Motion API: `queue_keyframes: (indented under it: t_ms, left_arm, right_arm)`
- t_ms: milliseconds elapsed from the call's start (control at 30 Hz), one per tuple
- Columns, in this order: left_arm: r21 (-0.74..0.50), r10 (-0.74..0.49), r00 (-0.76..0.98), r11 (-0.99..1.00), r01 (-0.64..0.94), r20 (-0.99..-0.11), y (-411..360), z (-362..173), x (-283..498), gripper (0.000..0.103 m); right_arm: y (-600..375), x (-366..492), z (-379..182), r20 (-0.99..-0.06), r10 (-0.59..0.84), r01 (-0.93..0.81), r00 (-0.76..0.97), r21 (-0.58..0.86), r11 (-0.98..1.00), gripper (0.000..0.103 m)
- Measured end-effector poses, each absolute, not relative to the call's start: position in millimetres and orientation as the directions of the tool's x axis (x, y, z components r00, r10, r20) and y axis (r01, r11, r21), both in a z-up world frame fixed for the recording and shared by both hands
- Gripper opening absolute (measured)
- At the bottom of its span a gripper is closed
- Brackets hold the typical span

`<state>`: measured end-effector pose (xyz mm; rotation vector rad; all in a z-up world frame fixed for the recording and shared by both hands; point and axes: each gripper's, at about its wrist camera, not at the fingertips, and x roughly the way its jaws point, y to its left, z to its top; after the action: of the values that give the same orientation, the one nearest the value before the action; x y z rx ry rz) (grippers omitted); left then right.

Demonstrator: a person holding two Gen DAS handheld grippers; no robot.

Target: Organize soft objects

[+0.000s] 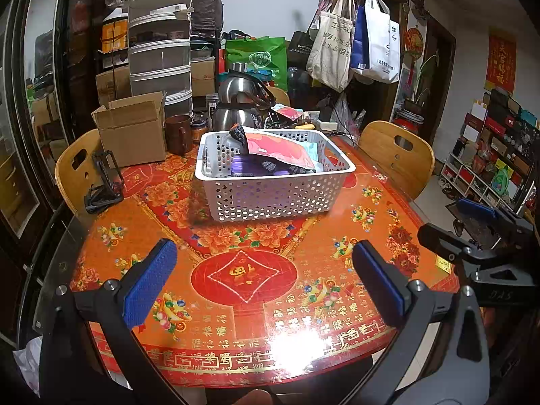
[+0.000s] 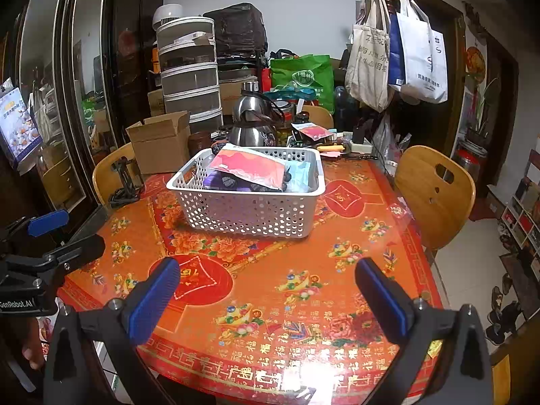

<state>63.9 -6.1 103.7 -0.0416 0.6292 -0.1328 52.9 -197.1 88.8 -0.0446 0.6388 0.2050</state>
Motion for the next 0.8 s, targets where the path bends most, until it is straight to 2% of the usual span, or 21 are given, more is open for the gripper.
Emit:
queue_keyframes:
  t_ms: [800]
  left_arm:
    - [-0.070,-0.136,0.795,0.991,0.118,-0.591,-9.6,98.1,64.9,0.103]
  right_arm:
    - [-197.0,52.6,84.6,-0.604,0.173,-0.201,0.778,0.021,0.979,0.103]
